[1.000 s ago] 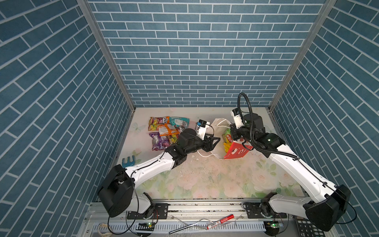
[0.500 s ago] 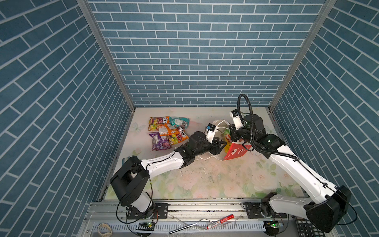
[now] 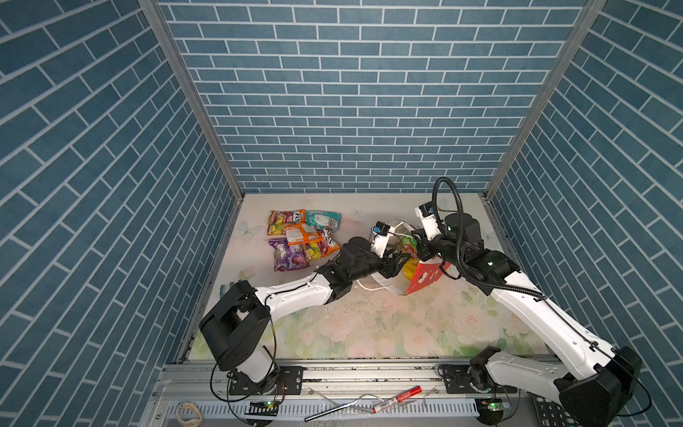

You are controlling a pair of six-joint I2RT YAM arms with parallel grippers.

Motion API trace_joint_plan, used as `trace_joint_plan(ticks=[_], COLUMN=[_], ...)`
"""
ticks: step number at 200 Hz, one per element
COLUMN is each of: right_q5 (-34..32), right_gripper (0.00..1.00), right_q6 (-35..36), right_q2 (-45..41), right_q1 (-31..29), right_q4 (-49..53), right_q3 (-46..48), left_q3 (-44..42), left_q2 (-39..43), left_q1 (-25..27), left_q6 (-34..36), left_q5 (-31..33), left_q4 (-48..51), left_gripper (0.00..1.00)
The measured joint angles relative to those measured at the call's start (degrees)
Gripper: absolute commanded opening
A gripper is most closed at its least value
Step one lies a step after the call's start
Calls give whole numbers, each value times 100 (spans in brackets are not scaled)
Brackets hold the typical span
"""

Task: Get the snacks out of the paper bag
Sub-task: 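Move the left gripper back to the bag mouth while the right gripper holds the bag, then push the open left gripper into the bag toward the green packet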

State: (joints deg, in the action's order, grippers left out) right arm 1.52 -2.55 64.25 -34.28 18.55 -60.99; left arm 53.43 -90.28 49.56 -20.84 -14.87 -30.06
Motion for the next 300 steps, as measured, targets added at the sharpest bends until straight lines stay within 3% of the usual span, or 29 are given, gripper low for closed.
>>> trace_joint_plan(ticks=[121,140,300], right_q5=[131,129,107], right_gripper=[0,0,0], right_q6=[-129,-260,-787], right_q2=[-197,-179,-354], right_q1=[0,2,7], right_q4=[-129,-157,-732], right_q3=[166,166,503], left_q3=[-33,175,1233], left_q2=[-533,-651,-1836], left_q1=[4,4,13], left_q6=[-55,-131,-649], left_q5=[133,260,236], left_q4=[-348,-90,26], left_gripper=[54,60,73])
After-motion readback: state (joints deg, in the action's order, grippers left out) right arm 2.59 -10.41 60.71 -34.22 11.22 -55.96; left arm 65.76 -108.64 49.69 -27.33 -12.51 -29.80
